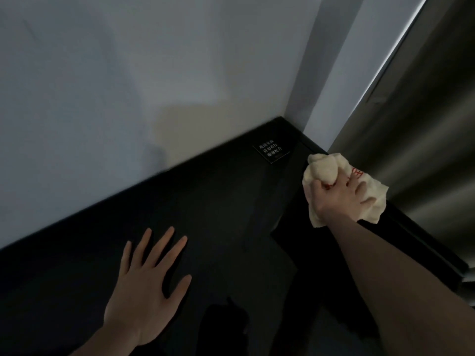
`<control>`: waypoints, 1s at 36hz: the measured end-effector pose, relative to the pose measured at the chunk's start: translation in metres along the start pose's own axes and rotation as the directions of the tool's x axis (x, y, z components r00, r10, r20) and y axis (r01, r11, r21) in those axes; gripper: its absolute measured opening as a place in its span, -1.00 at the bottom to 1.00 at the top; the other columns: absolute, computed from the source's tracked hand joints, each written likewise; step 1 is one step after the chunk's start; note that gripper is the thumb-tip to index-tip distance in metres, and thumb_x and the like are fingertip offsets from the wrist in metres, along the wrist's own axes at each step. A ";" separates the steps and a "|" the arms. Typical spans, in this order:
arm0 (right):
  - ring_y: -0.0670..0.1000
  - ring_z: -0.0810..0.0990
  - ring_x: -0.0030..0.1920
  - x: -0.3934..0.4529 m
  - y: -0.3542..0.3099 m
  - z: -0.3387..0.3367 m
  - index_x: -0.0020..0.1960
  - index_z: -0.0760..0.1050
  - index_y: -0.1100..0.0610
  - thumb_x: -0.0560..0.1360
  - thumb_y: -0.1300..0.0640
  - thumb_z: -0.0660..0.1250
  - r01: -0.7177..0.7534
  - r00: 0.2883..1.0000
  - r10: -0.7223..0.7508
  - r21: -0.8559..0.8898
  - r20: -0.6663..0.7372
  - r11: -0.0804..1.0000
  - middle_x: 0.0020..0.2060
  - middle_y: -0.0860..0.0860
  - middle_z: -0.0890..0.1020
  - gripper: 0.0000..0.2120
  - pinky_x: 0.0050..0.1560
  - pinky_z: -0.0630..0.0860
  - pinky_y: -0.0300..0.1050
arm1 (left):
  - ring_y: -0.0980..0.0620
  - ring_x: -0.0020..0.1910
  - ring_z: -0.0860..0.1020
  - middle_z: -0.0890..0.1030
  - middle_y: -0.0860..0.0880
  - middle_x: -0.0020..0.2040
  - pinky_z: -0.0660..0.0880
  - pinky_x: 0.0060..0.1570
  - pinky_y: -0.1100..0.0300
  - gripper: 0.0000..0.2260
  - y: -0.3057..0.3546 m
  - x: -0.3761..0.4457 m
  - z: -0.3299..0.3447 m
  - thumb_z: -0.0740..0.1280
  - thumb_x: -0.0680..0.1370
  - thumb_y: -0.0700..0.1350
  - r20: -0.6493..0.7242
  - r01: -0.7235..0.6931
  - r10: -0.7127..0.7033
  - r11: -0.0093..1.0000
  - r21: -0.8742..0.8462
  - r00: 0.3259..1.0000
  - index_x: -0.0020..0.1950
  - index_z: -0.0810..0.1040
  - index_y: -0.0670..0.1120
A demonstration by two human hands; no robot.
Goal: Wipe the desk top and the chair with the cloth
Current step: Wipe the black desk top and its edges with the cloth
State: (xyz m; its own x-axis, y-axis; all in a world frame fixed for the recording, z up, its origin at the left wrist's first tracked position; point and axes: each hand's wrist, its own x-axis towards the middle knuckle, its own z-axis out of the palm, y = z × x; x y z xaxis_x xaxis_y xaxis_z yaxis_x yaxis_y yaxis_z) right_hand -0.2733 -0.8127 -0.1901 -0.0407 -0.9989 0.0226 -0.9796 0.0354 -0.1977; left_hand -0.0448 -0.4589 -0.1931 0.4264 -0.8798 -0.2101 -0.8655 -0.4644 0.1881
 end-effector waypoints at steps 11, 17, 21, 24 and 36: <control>0.19 0.02 0.61 -0.011 -0.017 0.002 0.62 0.10 -0.03 0.55 -0.32 0.10 0.201 0.973 -0.204 0.033 0.109 0.979 0.62 0.07 0.12 -0.28 0.52 -0.09 0.40 | 0.05 0.56 -0.49 -0.40 0.27 0.59 -0.42 0.54 -0.05 -0.37 -0.002 0.001 -0.002 -0.20 0.51 0.46 0.003 -0.009 0.009 1.000 -0.014 1.000 0.57 -0.25 0.40; 0.19 0.02 0.61 -0.056 -0.001 0.006 0.60 0.10 -0.05 0.56 -0.31 0.12 0.341 0.933 -0.341 0.023 0.118 0.940 0.59 0.06 0.18 -0.30 0.52 -0.09 0.41 | 0.03 0.59 -0.42 -0.32 0.24 0.63 -0.38 0.57 -0.07 -0.34 -0.002 -0.001 -0.004 -0.19 0.52 0.44 0.008 -0.011 0.011 0.999 -0.031 1.000 0.62 -0.19 0.33; 0.19 -0.02 0.62 -0.054 -0.009 0.006 0.60 0.10 -0.04 0.54 -0.31 0.11 0.314 0.941 -0.317 0.043 0.120 0.948 0.61 0.05 0.15 -0.29 0.52 -0.12 0.43 | 0.02 0.61 -0.38 -0.24 0.22 0.65 -0.31 0.59 -0.11 -0.34 -0.002 -0.002 -0.004 -0.17 0.54 0.43 0.009 -0.009 0.009 0.999 -0.032 1.000 0.64 -0.12 0.30; 0.21 -0.01 0.62 -0.040 -0.023 0.008 0.60 0.08 -0.03 0.53 -0.31 0.09 0.285 0.950 -0.287 0.036 0.123 0.958 0.62 0.07 0.12 -0.28 0.51 -0.12 0.45 | 0.02 0.60 -0.41 -0.28 0.22 0.64 -0.33 0.58 -0.10 -0.34 -0.004 -0.002 -0.003 -0.18 0.55 0.42 0.009 -0.014 0.015 1.000 -0.027 1.000 0.63 -0.17 0.30; 0.26 0.03 0.59 0.003 -0.076 0.013 0.62 0.07 -0.06 0.50 -0.36 0.02 0.119 0.985 -0.120 0.018 0.125 0.993 0.62 0.09 0.11 -0.24 0.49 -0.11 0.46 | 0.01 0.61 -0.39 -0.26 0.20 0.65 -0.28 0.60 -0.14 -0.35 -0.007 -0.001 0.000 -0.11 0.57 0.41 -0.005 -0.034 0.034 0.999 -0.038 0.999 0.64 -0.15 0.29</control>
State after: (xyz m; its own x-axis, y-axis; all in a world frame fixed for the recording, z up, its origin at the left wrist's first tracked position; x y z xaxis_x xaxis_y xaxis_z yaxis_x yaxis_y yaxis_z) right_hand -0.1969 -0.8183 -0.1874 0.1025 -0.9918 -0.0765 -0.9737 -0.0843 -0.2117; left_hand -0.0393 -0.4545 -0.1945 0.3981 -0.8955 -0.1990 -0.8688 -0.4377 0.2317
